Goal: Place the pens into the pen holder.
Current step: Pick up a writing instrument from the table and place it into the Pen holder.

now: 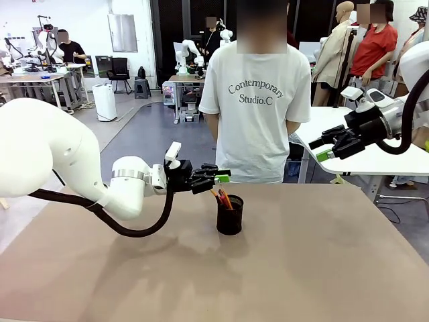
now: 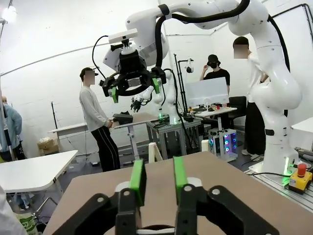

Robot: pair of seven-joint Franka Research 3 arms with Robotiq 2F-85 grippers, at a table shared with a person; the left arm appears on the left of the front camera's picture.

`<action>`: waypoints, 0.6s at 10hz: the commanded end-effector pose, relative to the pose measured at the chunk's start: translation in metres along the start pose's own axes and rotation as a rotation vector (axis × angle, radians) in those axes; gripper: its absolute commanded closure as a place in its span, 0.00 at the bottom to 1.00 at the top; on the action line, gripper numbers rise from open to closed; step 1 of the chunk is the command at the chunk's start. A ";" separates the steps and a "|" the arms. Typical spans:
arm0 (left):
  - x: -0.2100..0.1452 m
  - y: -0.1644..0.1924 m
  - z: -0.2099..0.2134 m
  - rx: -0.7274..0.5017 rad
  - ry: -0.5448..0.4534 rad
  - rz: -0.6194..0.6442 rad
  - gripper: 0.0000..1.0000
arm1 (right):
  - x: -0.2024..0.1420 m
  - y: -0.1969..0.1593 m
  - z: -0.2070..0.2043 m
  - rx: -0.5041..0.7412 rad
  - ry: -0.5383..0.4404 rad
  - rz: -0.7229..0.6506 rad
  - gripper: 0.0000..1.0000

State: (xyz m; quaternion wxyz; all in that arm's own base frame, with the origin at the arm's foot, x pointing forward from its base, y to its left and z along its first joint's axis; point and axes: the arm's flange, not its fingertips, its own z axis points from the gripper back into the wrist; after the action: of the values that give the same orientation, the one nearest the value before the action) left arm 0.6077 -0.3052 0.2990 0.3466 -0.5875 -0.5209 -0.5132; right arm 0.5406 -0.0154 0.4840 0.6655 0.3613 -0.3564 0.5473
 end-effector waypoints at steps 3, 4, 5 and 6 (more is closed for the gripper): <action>0.003 0.005 -0.002 -0.008 0.004 0.021 0.00 | 0.001 0.001 0.001 0.001 -0.003 0.002 0.00; 0.005 0.004 -0.001 -0.012 0.004 0.024 0.00 | 0.001 0.001 0.001 0.001 -0.003 0.002 0.00; 0.005 0.004 -0.001 -0.018 0.007 0.026 0.00 | 0.001 0.001 0.001 0.001 -0.003 0.002 0.00; 0.006 0.003 -0.002 -0.019 0.011 0.027 0.00 | 0.001 0.001 0.001 0.001 -0.003 0.002 0.00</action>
State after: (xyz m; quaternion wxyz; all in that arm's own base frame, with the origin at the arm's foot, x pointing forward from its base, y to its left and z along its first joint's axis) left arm 0.6092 -0.3057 0.3010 0.3499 -0.5913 -0.5157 -0.5118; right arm 0.5406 -0.0154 0.4840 0.6655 0.3613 -0.3564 0.5473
